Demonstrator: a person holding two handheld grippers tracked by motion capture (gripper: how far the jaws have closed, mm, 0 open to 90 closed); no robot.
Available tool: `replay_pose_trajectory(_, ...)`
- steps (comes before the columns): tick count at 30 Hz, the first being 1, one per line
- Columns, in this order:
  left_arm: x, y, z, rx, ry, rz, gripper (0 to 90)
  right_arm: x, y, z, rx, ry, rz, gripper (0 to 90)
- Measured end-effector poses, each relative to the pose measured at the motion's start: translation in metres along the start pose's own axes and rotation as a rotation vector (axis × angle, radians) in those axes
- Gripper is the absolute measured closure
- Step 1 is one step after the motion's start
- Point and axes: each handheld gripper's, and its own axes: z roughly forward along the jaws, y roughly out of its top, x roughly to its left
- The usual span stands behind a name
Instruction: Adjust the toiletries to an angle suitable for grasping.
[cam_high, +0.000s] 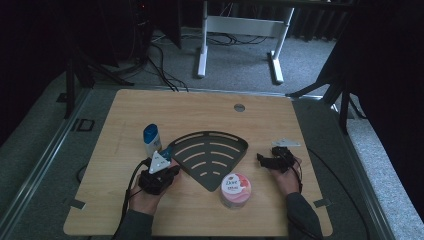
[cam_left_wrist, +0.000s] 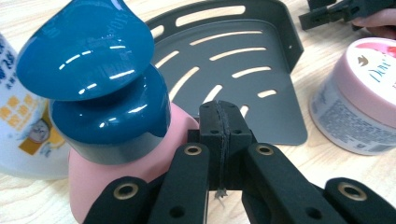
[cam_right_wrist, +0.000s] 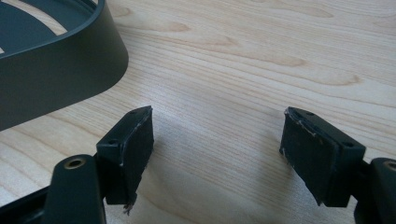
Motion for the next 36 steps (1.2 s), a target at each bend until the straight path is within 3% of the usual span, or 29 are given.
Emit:
replay_pose_trajectory(18,0.016,0.001,-0.001,0.009,0.027,-0.008,89.4,0.0,0.0,0.0,0.0,0.0,-0.002,25.1)
replay_pose_trajectory(25,0.022,-0.002,0.003,0.031,0.066,-0.018,88.9,0.0,0.0,0.0,0.0,0.0,-0.001,25.1)
replay_pose_trajectory(30,0.02,-0.01,0.007,0.051,0.051,-0.013,85.1,0.0,0.0,0.0,0.0,0.002,-0.003,25.1)
replay_pose_trajectory(36,0.008,-0.018,0.017,0.09,-0.007,0.031,74.4,0.0,0.0,0.0,0.0,0.003,-0.003,25.1)
